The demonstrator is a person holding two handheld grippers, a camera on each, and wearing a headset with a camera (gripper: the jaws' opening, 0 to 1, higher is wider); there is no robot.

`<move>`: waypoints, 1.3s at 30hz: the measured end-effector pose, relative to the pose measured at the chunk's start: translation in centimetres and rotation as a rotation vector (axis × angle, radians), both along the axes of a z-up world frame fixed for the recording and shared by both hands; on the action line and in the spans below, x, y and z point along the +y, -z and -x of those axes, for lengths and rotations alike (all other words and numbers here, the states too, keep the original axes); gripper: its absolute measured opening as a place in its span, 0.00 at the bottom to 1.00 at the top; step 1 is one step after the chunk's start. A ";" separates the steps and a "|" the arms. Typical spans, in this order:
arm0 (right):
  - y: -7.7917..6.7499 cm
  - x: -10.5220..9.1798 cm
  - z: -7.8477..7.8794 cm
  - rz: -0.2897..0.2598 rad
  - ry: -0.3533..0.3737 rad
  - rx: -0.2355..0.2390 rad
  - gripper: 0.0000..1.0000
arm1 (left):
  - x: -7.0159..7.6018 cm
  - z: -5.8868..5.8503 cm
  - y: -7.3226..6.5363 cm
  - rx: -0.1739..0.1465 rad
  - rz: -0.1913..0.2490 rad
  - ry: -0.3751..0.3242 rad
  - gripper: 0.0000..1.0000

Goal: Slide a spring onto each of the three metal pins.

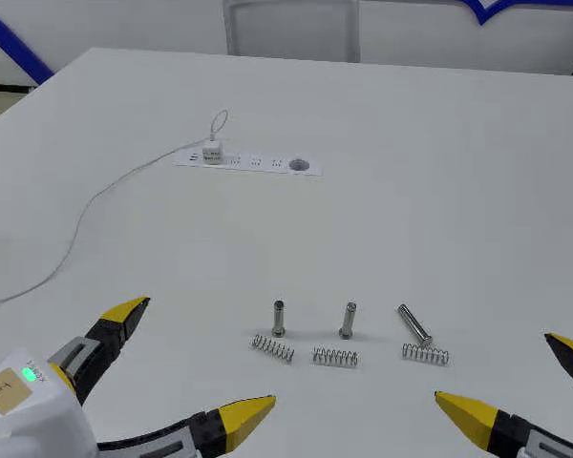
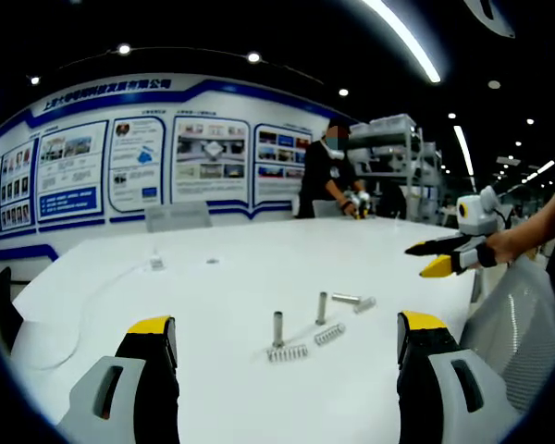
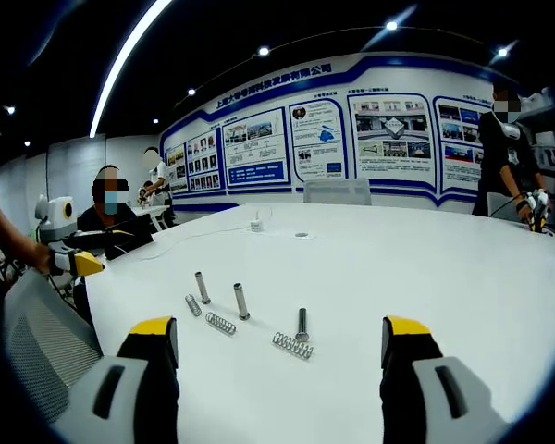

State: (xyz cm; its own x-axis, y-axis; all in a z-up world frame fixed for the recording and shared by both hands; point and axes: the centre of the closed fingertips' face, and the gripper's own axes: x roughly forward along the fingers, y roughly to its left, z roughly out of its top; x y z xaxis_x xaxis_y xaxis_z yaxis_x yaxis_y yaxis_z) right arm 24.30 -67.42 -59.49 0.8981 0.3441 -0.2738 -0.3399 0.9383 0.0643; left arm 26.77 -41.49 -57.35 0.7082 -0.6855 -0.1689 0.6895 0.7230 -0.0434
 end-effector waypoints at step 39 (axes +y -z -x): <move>4.0 1.7 -7.1 0.095 -0.097 0.172 0.73 | -0.7 0.6 1.4 0.055 -0.029 0.042 1.00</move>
